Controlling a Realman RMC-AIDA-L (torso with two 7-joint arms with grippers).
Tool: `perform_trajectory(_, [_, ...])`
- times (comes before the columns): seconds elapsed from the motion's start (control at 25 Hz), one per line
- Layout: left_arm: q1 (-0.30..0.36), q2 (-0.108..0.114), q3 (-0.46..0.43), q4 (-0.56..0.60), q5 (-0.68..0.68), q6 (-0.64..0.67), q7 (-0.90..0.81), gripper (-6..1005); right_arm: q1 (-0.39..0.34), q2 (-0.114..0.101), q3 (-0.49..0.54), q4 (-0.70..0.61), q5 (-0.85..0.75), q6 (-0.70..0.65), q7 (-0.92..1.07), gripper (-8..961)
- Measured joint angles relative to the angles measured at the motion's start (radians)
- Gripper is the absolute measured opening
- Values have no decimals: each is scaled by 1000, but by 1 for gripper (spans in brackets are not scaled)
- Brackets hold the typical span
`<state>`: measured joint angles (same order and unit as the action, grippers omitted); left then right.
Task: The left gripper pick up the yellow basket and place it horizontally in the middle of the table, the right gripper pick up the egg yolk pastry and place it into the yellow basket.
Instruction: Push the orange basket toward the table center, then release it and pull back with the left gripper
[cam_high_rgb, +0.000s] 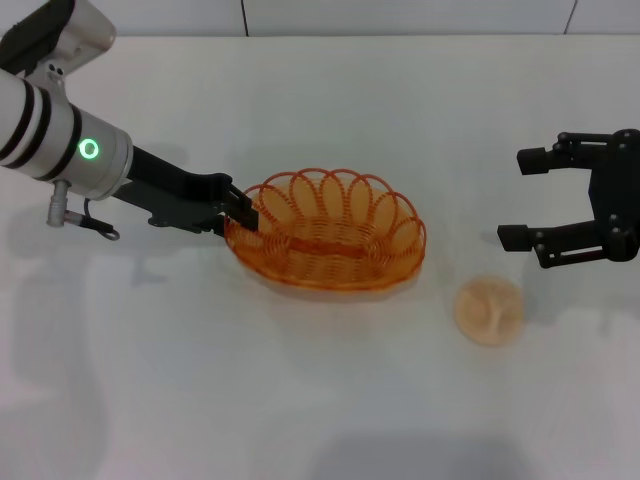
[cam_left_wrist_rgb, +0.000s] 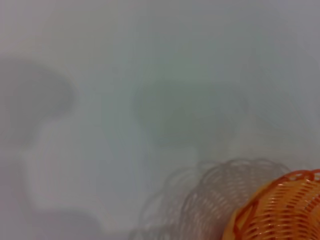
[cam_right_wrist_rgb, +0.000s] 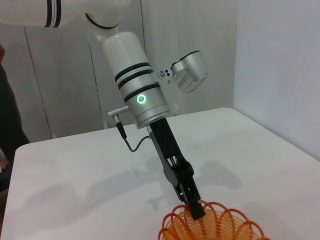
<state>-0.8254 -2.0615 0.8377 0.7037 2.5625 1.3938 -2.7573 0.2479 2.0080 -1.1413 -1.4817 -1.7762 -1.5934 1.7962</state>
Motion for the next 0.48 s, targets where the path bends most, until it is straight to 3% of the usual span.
perform_trajectory(0.24, [-1, 3, -3, 2, -18, -1, 24, 337, 1, 0, 0, 0, 0, 4, 0, 862])
perform_trajectory(0.48, [1, 12, -6, 13, -34, 0, 44, 540, 1, 0, 0, 0, 1, 6, 0, 861])
